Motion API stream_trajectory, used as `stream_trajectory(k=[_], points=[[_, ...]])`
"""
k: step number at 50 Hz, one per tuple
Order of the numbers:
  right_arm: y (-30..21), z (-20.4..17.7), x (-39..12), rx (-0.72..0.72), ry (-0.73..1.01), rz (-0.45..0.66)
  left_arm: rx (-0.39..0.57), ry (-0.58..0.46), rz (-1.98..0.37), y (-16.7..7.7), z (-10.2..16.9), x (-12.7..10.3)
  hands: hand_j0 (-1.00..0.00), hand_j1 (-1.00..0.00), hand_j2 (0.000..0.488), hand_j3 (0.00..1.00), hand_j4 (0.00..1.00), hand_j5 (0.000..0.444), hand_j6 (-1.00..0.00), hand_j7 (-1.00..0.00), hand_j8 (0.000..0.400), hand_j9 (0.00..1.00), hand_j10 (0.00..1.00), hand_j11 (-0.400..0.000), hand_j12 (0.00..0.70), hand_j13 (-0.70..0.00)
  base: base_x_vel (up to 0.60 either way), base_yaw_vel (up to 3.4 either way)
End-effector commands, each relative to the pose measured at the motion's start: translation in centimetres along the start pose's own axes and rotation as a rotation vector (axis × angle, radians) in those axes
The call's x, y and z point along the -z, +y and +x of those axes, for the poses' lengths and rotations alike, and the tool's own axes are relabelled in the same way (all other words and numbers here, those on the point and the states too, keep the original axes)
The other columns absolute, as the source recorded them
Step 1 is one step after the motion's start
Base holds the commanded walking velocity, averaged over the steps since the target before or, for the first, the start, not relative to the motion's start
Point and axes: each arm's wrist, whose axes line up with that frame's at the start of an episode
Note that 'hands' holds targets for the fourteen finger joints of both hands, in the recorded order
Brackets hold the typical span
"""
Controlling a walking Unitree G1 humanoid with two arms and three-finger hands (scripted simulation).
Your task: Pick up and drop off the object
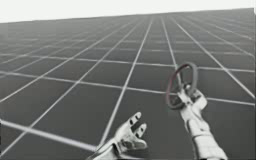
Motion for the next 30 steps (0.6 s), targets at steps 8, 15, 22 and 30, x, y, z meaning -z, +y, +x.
stream_trajectory(k=[8, 15, 22, 30], points=[[0.96, -0.48, -0.69, -0.025, -0.033, -0.005, 0.006, -0.011, -0.017, 0.35, -0.23, 0.06, 0.0, 0.0, 0.0, 1.0, 1.0, 0.0, 0.0, 0.0, 0.0, 1.0, 1.0, -0.4, 0.0, -0.7, 0.55, -0.02], [0.96, -0.48, -0.69, -0.025, -0.033, -0.005, 0.006, -0.011, -0.017, 0.35, -0.23, 0.06, 0.0, 0.0, 0.0, 1.0, 1.0, 0.0, 0.0, 0.0, 0.0, 1.0, 1.0, -0.4, 0.0, -0.7, 0.48, -0.2], [0.96, -0.48, -0.69, -0.025, -0.033, -0.005, 0.006, -0.011, -0.017, 0.35, -0.23, 0.06, 0.0, 0.0, 0.0, 1.0, 1.0, 0.0, 0.0, 0.0, 0.0, 1.0, 1.0, -0.4, 0.0, -0.7, 0.44, -0.28], [0.96, -0.48, -0.69, -0.025, -0.033, -0.005, 0.006, -0.011, -0.017, 0.35, -0.23, 0.06, 0.0, 0.0, 0.0, 1.0, 1.0, 0.0, 0.0, 0.0, 0.0, 1.0, 1.0, -0.4, 0.0, -0.7, 0.41, -0.35]])
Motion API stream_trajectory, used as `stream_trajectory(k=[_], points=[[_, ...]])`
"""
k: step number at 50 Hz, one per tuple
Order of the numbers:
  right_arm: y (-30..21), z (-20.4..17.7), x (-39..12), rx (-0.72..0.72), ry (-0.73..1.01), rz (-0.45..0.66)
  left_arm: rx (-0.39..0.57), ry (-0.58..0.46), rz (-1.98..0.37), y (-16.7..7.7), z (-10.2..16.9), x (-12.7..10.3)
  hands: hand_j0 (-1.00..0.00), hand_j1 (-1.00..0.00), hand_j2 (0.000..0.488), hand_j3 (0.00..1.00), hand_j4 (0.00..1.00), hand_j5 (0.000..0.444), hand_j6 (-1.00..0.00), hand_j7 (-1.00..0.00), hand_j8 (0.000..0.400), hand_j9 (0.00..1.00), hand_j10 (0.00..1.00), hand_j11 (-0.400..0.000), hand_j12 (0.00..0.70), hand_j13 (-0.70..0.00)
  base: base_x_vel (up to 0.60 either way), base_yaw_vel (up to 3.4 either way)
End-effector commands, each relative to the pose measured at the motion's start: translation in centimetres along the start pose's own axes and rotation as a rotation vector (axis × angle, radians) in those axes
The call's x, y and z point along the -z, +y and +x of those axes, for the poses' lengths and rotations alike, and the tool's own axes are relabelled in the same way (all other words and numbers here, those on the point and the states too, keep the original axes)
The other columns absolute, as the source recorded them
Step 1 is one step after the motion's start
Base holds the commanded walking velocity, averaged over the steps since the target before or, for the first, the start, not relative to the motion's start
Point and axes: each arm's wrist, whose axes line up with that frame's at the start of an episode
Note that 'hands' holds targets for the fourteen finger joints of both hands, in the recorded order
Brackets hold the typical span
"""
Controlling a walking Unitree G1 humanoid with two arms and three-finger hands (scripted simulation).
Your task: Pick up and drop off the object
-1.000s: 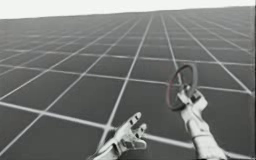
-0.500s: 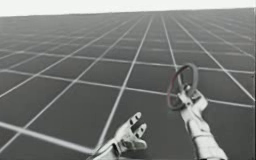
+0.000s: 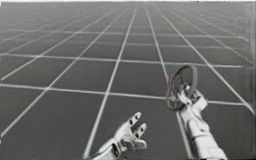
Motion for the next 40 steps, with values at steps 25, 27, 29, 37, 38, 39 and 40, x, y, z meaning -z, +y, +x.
stream_trajectory(k=[25, 27, 29, 37, 38, 39, 40], points=[[1.2, -0.63, -1.2, -0.041, -0.047, 0.012, 0.008, -0.015, -0.009, 0.15, -0.24, -0.07, 0.0, 0.0, 0.0, 1.0, 1.0, 0.0, 0.0, 0.0, 0.0, 1.0, 1.0, -0.4, 0.0, -0.7, 0.4, -0.37], [1.2, -0.63, -1.2, -0.041, -0.047, 0.012, 0.008, -0.015, -0.009, 0.15, -0.24, -0.07, 0.0, 0.0, 0.0, 1.0, 1.0, 0.0, 0.0, 0.0, 0.0, 1.0, 1.0, -0.4, 0.0, -0.7, 0.4, -0.34], [1.2, -0.63, -1.2, -0.041, -0.047, 0.012, 0.008, -0.015, -0.009, 0.15, -0.24, -0.07, 0.0, 0.0, 0.0, 1.0, 1.0, 0.0, 0.0, 0.0, 0.0, 1.0, 1.0, -0.4, 0.0, -0.7, 0.41, -0.32], [1.2, -0.63, -1.2, -0.041, -0.047, 0.012, 0.008, -0.015, -0.009, 0.15, -0.24, -0.07, 0.0, 0.0, 0.0, 1.0, 1.0, 0.0, 0.0, 0.0, 0.0, 1.0, 1.0, -0.4, 0.0, -0.7, 0.42, -0.29], [1.2, -0.63, -1.2, -0.041, -0.047, 0.012, 0.008, -0.015, -0.009, 0.15, -0.24, -0.07, 0.0, 0.0, 0.0, 1.0, 1.0, 0.0, 0.0, 0.0, 0.0, 1.0, 1.0, -0.4, 0.0, -0.7, 0.46, -0.31], [1.2, -0.63, -1.2, -0.041, -0.047, 0.012, 0.008, -0.015, -0.009, 0.15, -0.24, -0.07, 0.0, 0.0, 0.0, 1.0, 1.0, 0.0, 0.0, 0.0, 0.0, 1.0, 1.0, -0.4, 0.0, -0.7, 0.46, -0.31], [1.2, -0.63, -1.2, -0.041, -0.047, 0.012, 0.008, -0.015, -0.009, 0.15, -0.24, -0.07, 0.0, 0.0, 0.0, 1.0, 1.0, 0.0, 0.0, 0.0, 0.0, 1.0, 1.0, -0.4, 0.0, -0.7, 0.46, -0.31]])
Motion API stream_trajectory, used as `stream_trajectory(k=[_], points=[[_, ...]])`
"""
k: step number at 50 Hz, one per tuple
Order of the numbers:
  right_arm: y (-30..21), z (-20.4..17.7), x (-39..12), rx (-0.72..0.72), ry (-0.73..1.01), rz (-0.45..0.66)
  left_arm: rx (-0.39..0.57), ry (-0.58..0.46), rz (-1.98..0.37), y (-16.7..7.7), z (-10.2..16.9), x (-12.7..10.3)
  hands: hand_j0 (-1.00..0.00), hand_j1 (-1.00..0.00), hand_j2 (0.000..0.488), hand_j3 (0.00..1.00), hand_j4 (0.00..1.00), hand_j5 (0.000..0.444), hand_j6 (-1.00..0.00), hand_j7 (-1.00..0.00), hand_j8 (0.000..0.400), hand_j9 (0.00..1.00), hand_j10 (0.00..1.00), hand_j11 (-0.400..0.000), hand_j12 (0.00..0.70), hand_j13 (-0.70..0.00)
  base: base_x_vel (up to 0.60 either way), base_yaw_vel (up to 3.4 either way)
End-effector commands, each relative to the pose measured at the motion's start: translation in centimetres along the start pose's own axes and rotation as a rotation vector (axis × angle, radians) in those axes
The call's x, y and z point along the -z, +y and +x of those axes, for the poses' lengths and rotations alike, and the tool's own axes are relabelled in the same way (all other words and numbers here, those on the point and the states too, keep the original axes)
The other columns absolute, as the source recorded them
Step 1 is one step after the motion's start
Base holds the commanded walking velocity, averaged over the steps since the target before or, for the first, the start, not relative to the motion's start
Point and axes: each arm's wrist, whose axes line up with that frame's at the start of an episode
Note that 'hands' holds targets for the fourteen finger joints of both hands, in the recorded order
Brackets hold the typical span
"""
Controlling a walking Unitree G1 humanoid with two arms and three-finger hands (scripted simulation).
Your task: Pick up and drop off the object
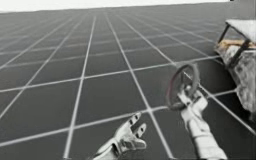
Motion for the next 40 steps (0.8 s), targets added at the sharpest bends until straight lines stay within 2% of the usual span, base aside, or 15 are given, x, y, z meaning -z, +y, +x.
stream_trajectory(k=[1, 40], points=[[1.43, -0.69, -1.01, -0.047, -0.042, 0.008, 0.004, -0.017, -0.012, 0.26, -0.31, -0.05, 0.0, 0.0, 0.0, 1.0, 1.0, 0.0, 0.0, 0.0, 0.0, 1.0, 1.0, -0.4, 0.0, -0.7, 0.46, -0.31], [1.43, -0.69, -1.01, -0.047, -0.042, 0.008, 0.004, -0.017, -0.012, 0.26, -0.31, -0.05, 0.0, 0.0, 0.0, 1.0, 1.0, 0.0, 0.0, 0.0, 0.0, 1.0, 1.0, -0.4, 0.0, -0.7, 0.51, -0.19]])
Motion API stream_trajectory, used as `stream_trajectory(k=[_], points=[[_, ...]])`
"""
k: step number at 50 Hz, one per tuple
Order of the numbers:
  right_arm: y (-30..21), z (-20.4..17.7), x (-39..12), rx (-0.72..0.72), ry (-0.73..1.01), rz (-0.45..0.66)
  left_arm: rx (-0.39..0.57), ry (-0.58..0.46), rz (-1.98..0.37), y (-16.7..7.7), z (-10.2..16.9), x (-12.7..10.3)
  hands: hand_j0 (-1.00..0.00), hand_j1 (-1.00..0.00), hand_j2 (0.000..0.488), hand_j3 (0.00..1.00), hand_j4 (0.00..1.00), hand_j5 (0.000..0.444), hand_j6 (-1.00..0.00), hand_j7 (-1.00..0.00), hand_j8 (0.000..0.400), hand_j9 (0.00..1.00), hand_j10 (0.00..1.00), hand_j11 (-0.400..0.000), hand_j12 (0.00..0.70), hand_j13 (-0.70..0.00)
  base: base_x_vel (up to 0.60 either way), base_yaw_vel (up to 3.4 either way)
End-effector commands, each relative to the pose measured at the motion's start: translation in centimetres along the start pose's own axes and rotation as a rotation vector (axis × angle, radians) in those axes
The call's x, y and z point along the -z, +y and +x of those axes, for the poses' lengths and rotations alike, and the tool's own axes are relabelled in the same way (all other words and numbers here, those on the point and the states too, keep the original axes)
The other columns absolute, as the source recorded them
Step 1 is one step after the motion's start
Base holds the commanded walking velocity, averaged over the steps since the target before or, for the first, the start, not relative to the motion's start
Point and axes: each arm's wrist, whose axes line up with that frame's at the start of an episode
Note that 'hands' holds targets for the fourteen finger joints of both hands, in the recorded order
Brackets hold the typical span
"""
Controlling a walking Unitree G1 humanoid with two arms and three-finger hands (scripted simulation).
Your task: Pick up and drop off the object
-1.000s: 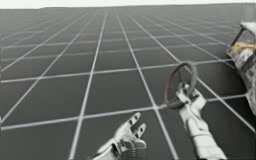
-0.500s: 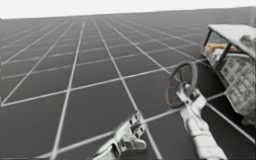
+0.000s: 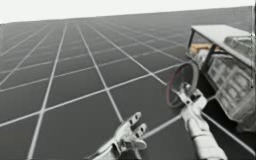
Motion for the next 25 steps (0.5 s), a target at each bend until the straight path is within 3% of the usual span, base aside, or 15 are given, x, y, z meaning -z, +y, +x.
stream_trajectory(k=[1, 25], points=[[1.0, -0.5, -0.77, -0.027, -0.036, -0.005, 0.007, -0.012, -0.018, 0.35, -0.23, 0.06, 0.0, 0.0, 0.0, 1.0, 1.0, 0.0, 0.0, 0.0, 0.0, 1.0, 1.0, -0.4, 0.0, -0.7, 0.56, -0.08], [1.0, -0.5, -0.77, -0.027, -0.036, -0.005, 0.007, -0.012, -0.018, 0.35, -0.23, 0.06, 0.0, 0.0, 0.0, 1.0, 1.0, 0.0, 0.0, 0.0, 0.0, 1.0, 1.0, -0.4, 0.0, -0.7, 0.57, -0.04]])
